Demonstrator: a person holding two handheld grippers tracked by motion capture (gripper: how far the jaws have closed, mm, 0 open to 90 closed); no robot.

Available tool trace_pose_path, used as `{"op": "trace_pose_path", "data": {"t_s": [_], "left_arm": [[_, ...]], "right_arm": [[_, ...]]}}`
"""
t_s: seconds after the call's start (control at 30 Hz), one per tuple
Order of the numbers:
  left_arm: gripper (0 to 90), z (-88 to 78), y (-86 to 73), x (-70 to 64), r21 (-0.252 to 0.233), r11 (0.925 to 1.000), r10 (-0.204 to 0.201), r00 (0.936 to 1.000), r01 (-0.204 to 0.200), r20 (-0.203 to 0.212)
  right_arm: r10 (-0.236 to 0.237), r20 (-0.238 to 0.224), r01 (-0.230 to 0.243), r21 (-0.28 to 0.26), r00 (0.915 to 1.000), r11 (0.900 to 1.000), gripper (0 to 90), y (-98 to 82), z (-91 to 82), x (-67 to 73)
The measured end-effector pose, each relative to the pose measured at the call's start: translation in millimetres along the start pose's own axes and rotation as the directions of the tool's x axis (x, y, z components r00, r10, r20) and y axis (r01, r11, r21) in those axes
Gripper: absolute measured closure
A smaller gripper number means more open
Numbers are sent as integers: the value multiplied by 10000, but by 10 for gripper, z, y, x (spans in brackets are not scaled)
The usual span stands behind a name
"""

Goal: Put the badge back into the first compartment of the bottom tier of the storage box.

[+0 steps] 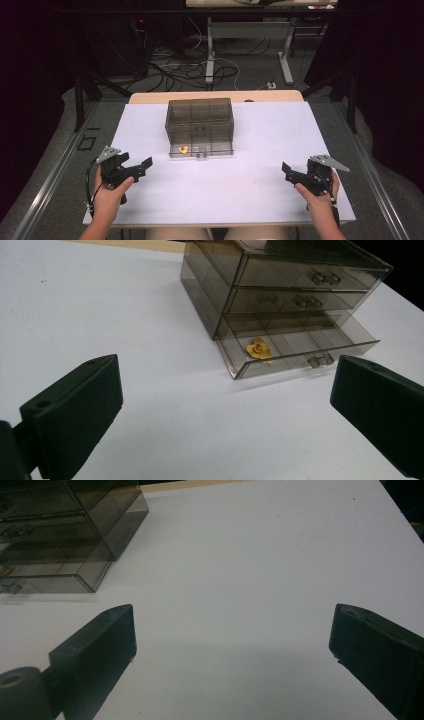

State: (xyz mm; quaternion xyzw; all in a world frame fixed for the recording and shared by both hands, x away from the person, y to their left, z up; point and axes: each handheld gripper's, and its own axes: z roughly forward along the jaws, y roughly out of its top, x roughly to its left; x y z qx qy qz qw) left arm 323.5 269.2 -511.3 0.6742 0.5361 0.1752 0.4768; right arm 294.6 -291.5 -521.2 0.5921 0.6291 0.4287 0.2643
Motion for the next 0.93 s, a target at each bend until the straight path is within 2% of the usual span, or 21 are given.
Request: {"op": "trace_pose_path", "data": {"t_s": [0.13, 0.4, 0.63, 0.93], "left_arm": [[7, 14, -27, 50, -26, 9999, -105, 9999, 105, -14], [8, 22, -56, 140, 116, 9999, 42, 10000, -42, 14], [16, 45, -81, 223, 408, 9992, 20, 9995, -6, -327], [16, 61, -86, 216, 298, 9996, 34, 9991, -21, -421]], "right_arm": [[-11, 6, 11, -183, 10000, 9998, 44, -5, 16, 4], [-72, -63, 72, 31, 10000, 10000, 45, -9, 15, 0], [-8, -65, 9, 118, 10000, 9999, 45, -17, 31, 5], [-35, -8, 35, 179, 10000, 9998, 44, -28, 56, -35]]}}
